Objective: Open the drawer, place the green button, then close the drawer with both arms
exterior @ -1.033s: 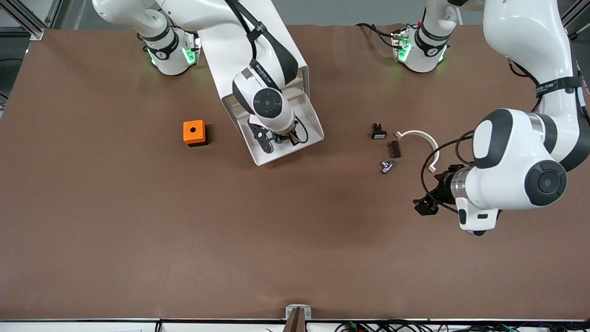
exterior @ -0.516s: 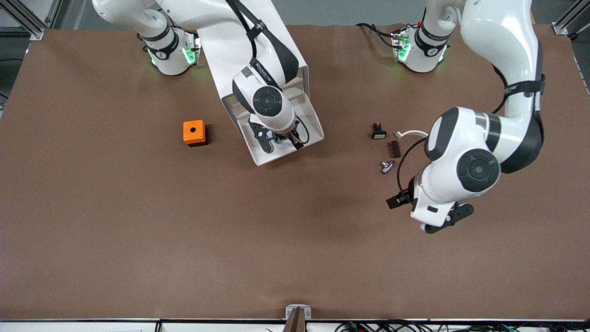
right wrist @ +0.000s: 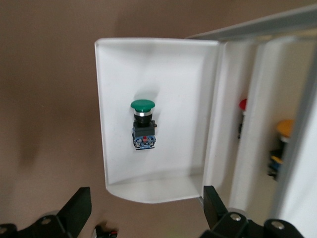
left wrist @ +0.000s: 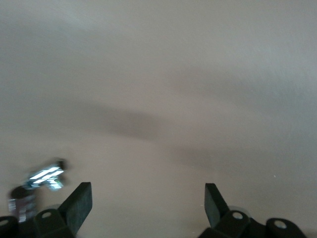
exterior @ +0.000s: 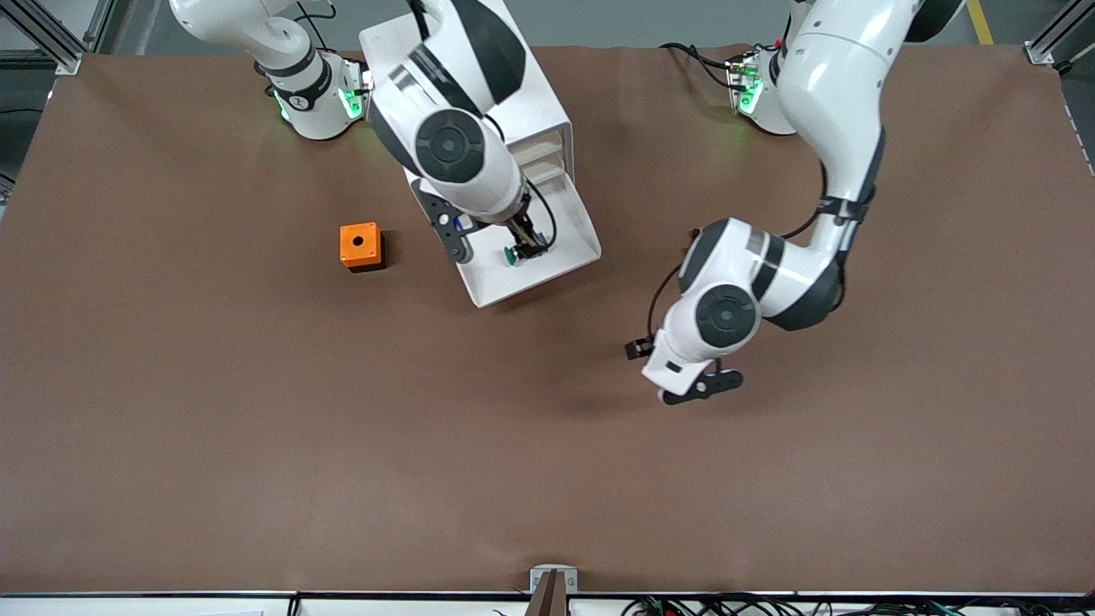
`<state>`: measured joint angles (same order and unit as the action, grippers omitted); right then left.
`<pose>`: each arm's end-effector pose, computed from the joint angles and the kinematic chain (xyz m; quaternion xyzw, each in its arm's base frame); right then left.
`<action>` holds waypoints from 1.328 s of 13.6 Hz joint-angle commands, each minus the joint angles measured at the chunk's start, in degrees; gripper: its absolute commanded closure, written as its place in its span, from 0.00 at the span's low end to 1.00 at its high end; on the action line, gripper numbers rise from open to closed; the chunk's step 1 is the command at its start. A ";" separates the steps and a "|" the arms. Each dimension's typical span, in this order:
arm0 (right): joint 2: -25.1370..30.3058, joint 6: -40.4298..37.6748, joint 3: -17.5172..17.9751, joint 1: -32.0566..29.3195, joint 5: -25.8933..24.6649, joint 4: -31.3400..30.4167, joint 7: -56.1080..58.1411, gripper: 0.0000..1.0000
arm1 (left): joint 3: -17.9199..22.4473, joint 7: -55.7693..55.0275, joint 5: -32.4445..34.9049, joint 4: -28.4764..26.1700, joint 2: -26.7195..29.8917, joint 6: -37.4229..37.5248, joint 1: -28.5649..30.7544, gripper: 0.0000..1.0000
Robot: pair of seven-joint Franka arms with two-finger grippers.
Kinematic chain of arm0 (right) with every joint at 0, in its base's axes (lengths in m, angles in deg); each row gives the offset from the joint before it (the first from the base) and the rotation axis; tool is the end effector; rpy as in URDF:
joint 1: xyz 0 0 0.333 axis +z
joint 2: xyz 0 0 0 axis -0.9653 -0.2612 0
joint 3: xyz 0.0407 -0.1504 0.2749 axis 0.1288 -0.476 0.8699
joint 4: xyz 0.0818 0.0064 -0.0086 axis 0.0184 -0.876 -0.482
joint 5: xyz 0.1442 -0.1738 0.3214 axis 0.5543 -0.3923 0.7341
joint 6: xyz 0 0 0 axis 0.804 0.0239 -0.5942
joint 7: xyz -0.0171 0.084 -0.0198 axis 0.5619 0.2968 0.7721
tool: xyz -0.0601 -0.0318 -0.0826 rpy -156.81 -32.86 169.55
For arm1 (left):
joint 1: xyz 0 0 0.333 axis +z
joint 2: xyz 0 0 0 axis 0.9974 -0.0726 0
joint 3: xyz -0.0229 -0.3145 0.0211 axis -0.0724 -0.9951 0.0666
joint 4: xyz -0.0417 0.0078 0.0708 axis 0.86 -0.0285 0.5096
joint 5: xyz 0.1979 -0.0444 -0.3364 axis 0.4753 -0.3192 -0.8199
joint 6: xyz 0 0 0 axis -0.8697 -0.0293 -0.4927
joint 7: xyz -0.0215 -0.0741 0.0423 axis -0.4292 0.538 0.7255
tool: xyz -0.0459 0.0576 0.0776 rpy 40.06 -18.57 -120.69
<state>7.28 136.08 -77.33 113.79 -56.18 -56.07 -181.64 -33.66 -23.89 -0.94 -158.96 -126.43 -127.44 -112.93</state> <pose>0.4918 0.4412 0.4624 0.8266 -0.5366 -0.1685 0.0226 0.6120 -0.3522 0.2660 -0.9891 -0.1145 0.0928 0.0029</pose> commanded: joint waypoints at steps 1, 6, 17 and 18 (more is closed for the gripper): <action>6.51 -6.55 0.57 -4.72 0.74 0.25 8.00 0.00 | 0.22 -1.49 -3.88 0.17 -2.89 -4.17 -2.95 0.00; 14.34 -17.82 0.48 -14.83 0.48 -0.63 30.51 0.00 | 0.22 -1.67 -9.61 0.09 -4.49 -6.65 -9.02 0.00; 26.13 -17.66 0.48 -37.24 -8.65 -12.67 80.34 0.00 | 0.13 -4.82 -18.85 -0.53 -5.19 -5.33 -17.03 0.00; 26.57 -17.31 0.48 -39.26 -9.01 -12.76 83.94 0.00 | 0.05 -5.70 -19.72 -0.53 -5.19 -4.37 -17.99 0.00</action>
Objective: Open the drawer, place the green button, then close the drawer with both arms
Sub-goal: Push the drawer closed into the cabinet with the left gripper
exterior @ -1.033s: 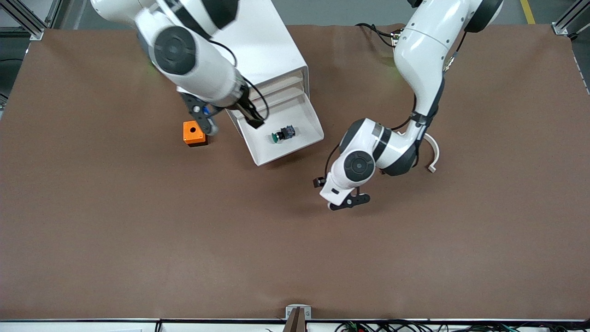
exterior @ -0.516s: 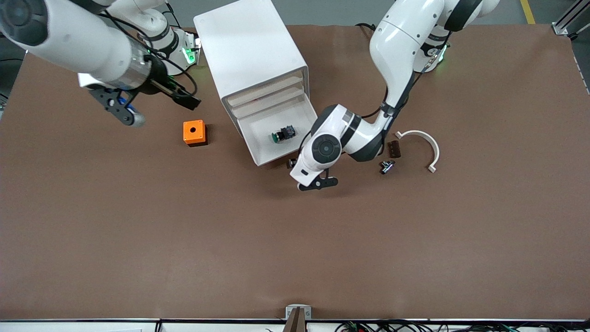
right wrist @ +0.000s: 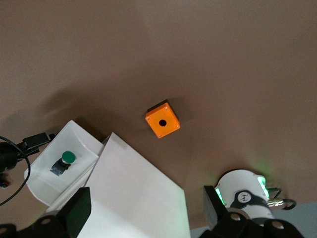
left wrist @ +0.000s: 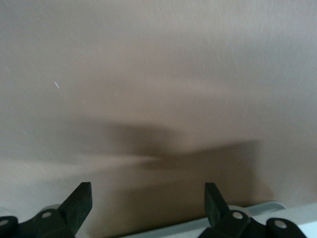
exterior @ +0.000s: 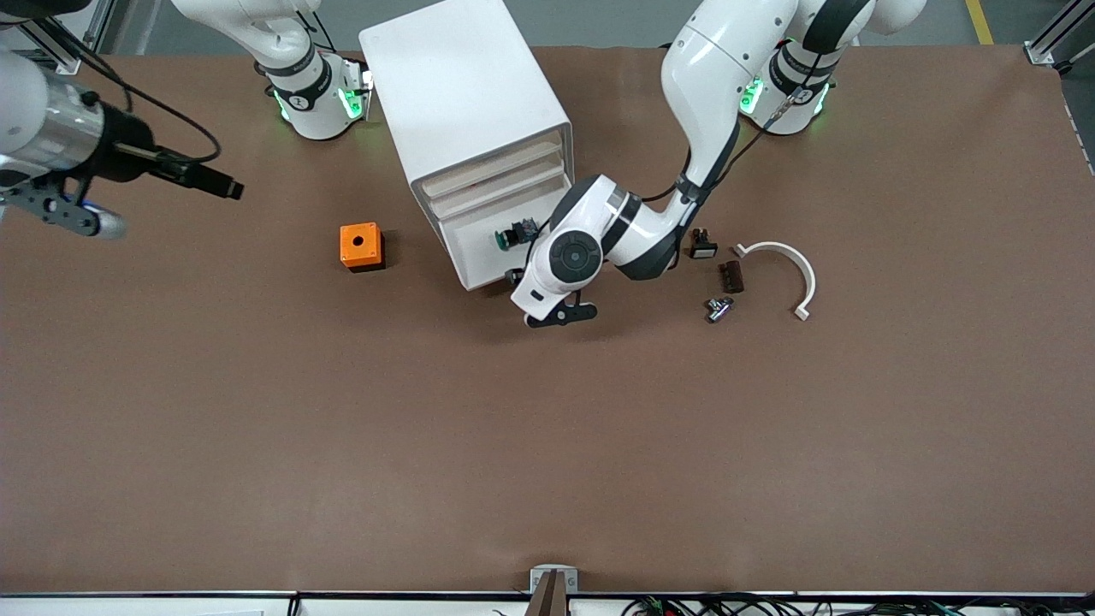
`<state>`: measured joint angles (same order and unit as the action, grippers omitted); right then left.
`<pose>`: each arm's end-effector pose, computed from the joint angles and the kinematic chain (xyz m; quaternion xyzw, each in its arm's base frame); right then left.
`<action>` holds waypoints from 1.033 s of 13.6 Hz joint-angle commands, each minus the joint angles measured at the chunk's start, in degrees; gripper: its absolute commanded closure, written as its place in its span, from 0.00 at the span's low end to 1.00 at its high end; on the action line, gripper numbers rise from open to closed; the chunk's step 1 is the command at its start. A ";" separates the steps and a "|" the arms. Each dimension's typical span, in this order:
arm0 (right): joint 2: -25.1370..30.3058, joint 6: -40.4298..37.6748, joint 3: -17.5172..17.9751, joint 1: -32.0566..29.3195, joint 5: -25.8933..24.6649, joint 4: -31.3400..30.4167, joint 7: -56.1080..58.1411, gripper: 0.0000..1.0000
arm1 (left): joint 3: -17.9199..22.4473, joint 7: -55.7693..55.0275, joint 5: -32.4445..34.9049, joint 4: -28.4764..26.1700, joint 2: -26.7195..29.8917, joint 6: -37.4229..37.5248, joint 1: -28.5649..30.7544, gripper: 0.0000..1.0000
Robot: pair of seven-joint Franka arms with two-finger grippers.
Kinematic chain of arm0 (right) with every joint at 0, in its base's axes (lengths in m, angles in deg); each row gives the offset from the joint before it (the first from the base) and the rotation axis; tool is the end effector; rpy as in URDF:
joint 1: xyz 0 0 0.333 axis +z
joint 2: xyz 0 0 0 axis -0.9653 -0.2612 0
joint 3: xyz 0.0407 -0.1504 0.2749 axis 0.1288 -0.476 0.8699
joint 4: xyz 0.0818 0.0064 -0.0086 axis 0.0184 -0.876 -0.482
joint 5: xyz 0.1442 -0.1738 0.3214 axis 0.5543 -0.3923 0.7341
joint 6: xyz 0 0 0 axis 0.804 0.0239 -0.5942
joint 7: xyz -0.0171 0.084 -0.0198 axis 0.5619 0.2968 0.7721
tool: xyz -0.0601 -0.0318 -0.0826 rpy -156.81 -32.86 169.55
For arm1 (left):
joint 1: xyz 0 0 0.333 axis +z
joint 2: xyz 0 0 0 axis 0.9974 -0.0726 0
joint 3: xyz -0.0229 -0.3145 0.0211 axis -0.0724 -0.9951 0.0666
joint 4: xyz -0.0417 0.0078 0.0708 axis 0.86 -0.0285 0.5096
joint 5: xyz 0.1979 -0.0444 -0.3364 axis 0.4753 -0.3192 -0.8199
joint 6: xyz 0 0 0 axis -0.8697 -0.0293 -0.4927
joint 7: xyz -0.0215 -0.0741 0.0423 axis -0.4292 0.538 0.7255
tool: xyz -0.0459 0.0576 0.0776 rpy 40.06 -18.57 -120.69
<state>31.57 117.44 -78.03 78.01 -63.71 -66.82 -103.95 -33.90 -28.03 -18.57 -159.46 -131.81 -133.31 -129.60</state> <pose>0.5145 0.0480 0.6039 -0.9729 0.1766 0.1386 0.0555 0.4752 -0.5264 0.2065 0.9763 0.0944 -0.1820 0.0697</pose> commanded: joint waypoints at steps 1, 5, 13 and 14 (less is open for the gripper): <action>2.29 1.77 1.18 -5.16 -2.45 -1.84 10.72 0.00 | 0.29 -2.18 -2.54 -0.03 0.19 1.77 -2.11 0.00; 2.29 6.87 1.35 -5.36 -8.87 0.00 16.75 0.00 | 0.29 -7.26 -5.17 0.06 0.28 1.77 -5.01 0.00; 1.76 6.26 1.35 -5.53 -9.05 5.19 18.85 0.00 | 0.20 -18.25 -5.89 -0.38 0.19 6.32 -8.71 0.00; 1.76 6.17 1.35 -5.44 -9.05 5.19 18.94 0.00 | 0.20 -19.83 -5.89 -0.38 0.36 7.38 -8.53 0.00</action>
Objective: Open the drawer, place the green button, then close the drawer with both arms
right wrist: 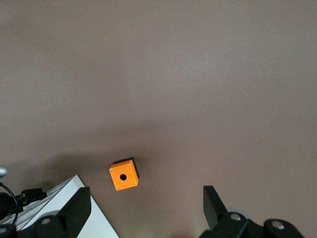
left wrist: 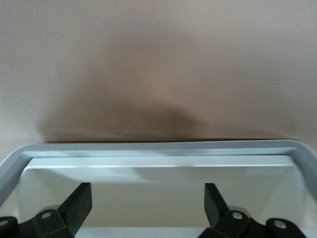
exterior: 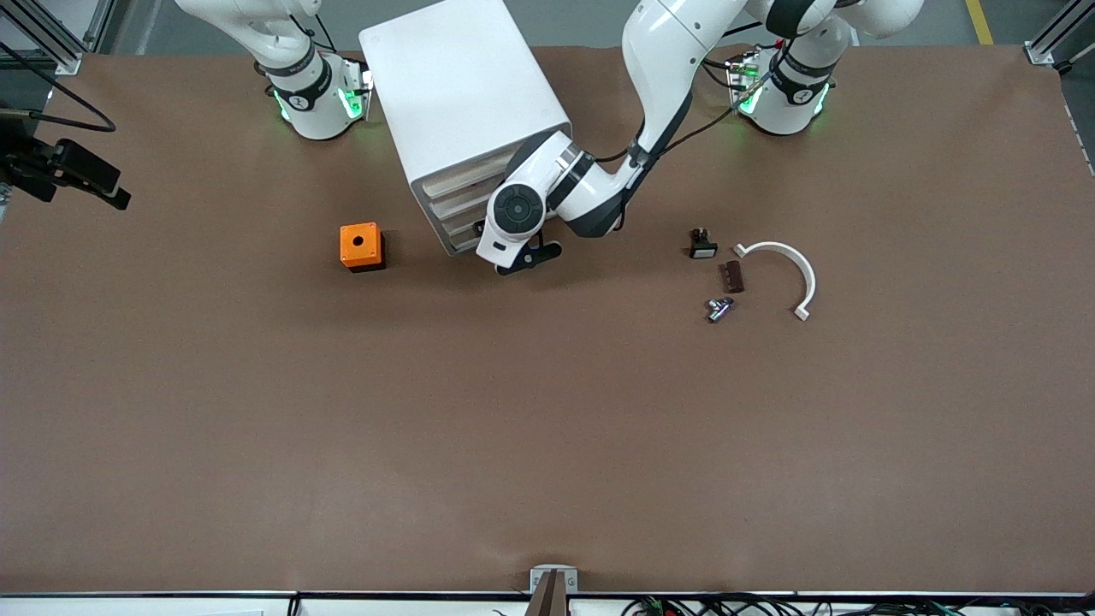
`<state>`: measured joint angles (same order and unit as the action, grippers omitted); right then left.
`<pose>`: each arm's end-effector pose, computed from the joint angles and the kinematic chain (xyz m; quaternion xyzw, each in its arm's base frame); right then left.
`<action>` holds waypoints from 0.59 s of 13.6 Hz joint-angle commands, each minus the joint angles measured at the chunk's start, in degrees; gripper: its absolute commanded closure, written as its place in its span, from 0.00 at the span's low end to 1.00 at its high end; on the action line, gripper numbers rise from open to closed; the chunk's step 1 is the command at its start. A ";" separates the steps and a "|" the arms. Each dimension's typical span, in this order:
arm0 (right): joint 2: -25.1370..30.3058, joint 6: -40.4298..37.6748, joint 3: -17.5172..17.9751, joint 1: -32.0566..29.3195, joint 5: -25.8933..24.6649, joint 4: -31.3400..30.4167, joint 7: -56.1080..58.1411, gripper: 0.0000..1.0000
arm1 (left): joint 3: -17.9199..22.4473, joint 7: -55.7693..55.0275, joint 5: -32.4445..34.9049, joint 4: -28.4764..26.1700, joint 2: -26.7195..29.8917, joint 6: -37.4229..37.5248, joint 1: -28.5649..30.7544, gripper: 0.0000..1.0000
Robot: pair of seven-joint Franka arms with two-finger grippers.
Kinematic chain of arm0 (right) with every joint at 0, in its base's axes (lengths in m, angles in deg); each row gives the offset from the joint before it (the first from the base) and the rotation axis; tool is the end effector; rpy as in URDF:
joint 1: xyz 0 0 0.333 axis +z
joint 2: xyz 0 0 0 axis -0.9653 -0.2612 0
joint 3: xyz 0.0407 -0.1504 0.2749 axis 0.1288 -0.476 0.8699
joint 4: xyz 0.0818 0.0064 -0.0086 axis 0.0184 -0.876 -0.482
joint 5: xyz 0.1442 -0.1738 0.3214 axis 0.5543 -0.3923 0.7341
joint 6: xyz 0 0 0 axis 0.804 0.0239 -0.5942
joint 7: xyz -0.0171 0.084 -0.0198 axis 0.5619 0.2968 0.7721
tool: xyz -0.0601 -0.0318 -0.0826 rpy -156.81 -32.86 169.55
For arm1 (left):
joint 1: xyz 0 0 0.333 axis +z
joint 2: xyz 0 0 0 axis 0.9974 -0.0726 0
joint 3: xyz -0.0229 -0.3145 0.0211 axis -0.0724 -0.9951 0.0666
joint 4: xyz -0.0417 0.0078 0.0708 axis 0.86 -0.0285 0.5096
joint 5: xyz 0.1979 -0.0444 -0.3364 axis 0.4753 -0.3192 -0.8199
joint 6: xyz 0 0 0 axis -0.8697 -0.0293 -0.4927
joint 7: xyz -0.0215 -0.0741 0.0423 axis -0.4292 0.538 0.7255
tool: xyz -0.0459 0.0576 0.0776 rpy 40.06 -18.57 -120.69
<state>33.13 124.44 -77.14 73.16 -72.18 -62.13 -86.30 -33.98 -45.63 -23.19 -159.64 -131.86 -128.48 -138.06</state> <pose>0.5241 -0.0060 0.6624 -0.9976 0.0679 0.0072 0.0127 0.3793 -0.5883 0.2017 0.9512 0.1837 -0.2475 0.0106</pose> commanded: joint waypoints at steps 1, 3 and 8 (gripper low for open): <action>0.19 -0.91 0.47 -0.50 -0.57 0.68 1.30 0.00 | 0.46 -4.33 -1.26 -0.03 0.77 3.17 0.37 0.00; 0.19 -1.18 0.55 -0.41 -0.48 1.38 1.38 0.00 | 0.98 -7.94 -1.18 0.06 1.12 3.52 3.60 0.00; 0.02 -0.91 0.47 -0.59 -1.10 1.38 1.38 0.00 | 1.34 -8.22 1.01 1.37 2.79 3.97 15.90 0.00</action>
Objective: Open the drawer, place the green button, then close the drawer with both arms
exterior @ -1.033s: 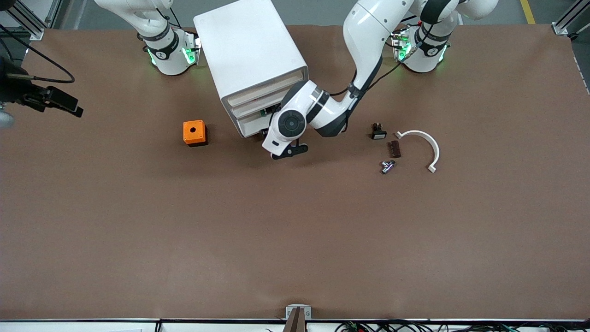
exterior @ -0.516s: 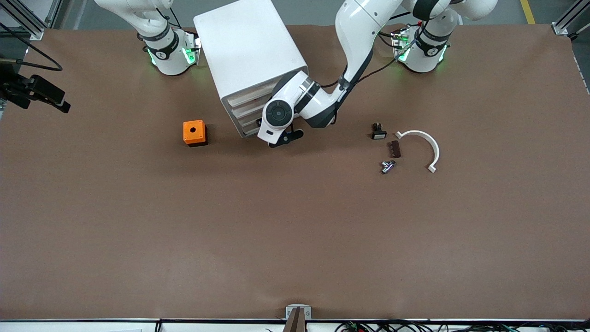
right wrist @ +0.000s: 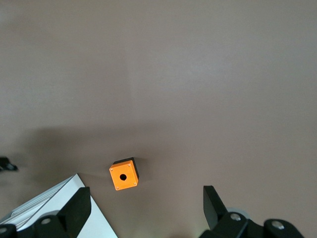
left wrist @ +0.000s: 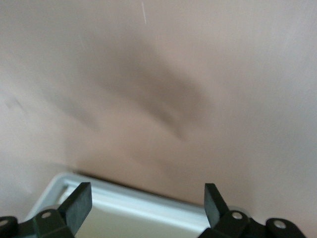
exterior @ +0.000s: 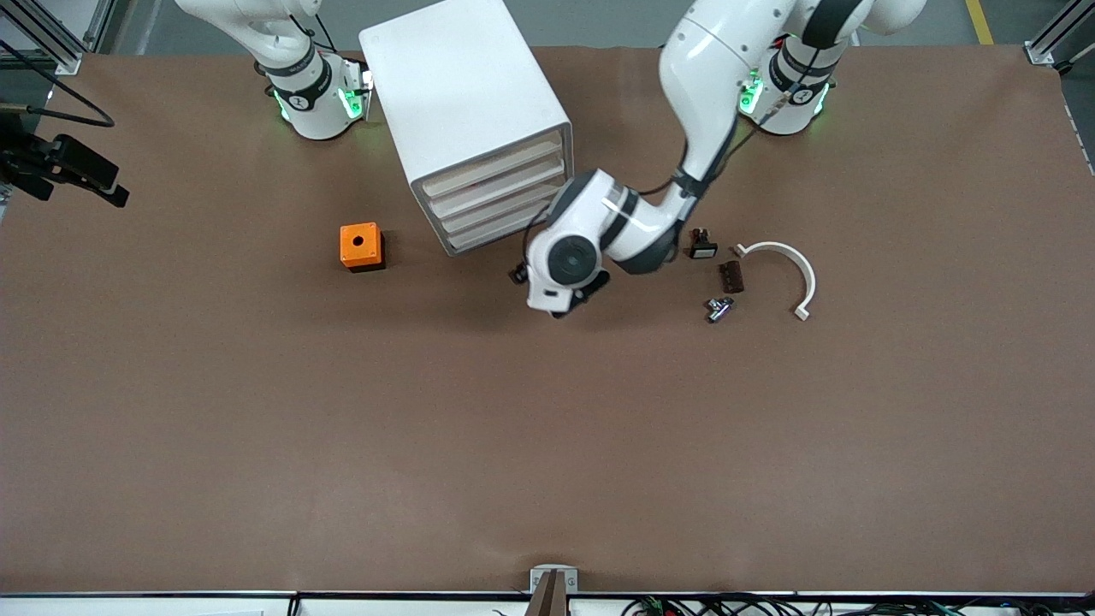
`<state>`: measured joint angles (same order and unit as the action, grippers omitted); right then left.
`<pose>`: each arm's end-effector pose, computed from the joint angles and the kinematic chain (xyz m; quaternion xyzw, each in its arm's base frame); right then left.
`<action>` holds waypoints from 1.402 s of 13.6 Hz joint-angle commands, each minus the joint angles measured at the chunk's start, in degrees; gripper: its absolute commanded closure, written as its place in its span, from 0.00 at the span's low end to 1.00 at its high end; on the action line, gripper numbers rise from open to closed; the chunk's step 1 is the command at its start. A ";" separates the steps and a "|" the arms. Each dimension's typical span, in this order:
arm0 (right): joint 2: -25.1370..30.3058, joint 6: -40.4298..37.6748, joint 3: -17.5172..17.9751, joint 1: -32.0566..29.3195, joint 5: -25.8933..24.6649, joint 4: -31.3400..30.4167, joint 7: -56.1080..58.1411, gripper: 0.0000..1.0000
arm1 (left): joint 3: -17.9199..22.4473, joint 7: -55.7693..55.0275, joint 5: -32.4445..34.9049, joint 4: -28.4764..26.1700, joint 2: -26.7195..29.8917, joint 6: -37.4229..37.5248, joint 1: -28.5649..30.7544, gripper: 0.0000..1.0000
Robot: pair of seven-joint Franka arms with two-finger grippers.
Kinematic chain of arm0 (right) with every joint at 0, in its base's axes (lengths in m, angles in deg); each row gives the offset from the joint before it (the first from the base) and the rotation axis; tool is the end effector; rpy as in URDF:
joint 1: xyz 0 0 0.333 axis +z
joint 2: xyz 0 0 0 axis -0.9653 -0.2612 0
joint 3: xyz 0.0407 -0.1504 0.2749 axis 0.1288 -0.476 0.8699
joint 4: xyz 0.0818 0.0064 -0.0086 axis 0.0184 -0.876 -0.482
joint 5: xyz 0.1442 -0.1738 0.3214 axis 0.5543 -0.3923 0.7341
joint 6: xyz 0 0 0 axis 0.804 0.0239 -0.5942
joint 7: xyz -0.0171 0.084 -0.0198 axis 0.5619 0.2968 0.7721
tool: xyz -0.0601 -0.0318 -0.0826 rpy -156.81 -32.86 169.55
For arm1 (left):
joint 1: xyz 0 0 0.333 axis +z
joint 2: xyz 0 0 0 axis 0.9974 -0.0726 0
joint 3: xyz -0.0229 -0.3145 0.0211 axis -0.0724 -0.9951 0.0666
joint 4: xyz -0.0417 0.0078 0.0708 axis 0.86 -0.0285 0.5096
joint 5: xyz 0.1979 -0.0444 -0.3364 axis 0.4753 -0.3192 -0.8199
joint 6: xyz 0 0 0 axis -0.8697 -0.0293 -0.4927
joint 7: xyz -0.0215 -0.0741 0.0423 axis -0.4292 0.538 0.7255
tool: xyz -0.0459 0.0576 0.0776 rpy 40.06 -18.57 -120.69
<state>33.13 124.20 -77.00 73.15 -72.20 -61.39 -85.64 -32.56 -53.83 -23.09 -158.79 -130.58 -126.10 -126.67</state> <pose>0.5235 -0.0048 0.6680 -0.9981 0.0609 0.0028 0.0127 0.4983 -0.4944 0.2206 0.9067 0.3440 -0.2435 0.0158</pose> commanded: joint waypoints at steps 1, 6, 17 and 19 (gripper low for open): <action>-0.07 -0.59 0.33 -0.67 -1.17 0.65 0.73 0.00 | -0.17 0.23 3.19 2.19 1.51 1.59 7.49 0.00; -0.07 -0.59 0.24 -1.02 -0.56 0.65 5.38 0.00 | -0.17 4.87 10.23 3.26 6.33 1.59 16.11 0.00; -0.25 -0.50 0.33 -0.76 -1.17 0.65 5.38 0.00 | 0.10 36.26 23.93 2.99 22.76 9.93 33.97 0.00; -0.25 -0.50 0.33 -0.75 -1.17 0.65 5.38 0.00 | 0.10 37.85 24.74 2.99 24.27 11.52 35.98 0.00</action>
<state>33.01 124.20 -77.24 73.04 -72.29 -61.39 -81.09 -32.04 -18.02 -0.13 -154.19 -109.02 -116.20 -92.28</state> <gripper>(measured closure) 0.000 0.000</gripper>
